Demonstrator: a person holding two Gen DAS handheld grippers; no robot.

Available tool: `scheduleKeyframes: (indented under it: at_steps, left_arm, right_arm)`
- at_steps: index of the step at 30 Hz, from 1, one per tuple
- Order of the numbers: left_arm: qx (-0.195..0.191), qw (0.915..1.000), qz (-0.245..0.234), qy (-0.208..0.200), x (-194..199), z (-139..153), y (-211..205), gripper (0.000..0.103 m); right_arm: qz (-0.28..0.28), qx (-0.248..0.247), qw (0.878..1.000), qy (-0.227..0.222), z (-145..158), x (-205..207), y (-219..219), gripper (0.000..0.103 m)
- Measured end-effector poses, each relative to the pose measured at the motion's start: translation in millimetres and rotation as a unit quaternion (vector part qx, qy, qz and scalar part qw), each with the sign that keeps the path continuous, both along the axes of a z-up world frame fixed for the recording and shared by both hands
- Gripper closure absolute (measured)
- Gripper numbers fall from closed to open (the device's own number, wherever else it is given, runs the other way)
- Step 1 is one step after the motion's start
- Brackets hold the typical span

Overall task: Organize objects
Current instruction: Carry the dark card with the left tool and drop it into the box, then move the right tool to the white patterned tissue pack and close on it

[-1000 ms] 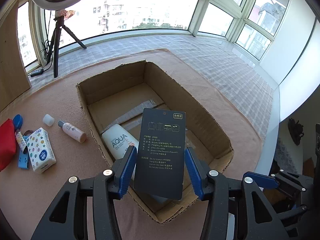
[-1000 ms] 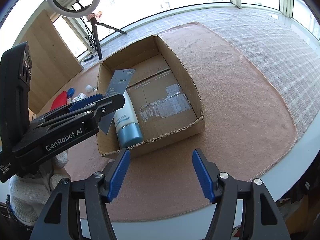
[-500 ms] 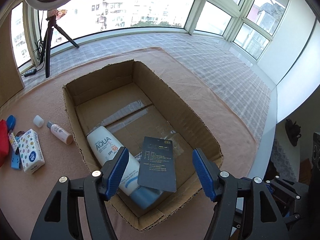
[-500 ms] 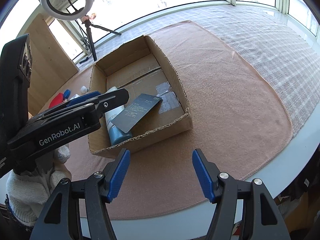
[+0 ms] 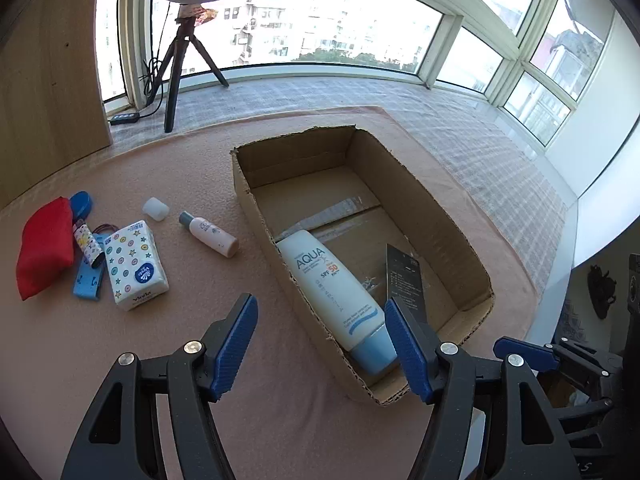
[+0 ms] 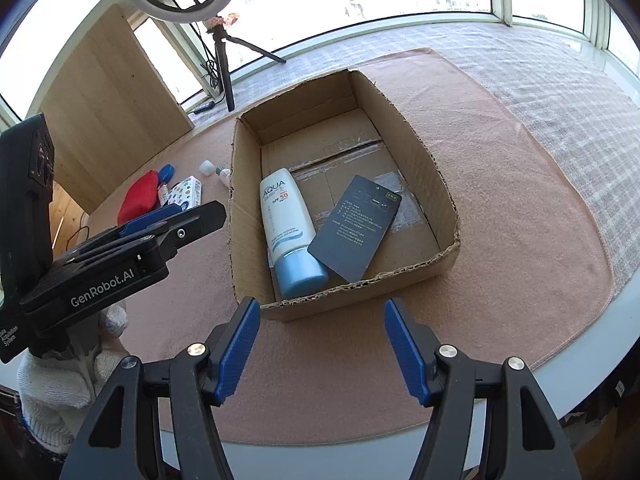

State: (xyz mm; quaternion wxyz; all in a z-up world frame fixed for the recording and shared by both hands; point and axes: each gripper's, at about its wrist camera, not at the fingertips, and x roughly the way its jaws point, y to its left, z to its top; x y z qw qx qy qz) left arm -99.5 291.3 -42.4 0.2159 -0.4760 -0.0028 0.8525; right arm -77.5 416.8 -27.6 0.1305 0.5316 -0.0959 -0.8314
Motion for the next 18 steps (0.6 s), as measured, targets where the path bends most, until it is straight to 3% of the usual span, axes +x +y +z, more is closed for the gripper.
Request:
scheduleKeyframes:
  at_steps: [8,18]
  left_arm:
    - [-0.012,0.9969,0.077,-0.003,12,-2,-97,0.033]
    - [-0.015,0.9861,0.165,-0.015,31,-11,-205,0.033]
  right_arm:
    - [0.051,-0.004,0.999,0.010,10,-8,-51,0.042]
    - [0.102,0.011,0.995,0.021,17,-35,-115,0.042]
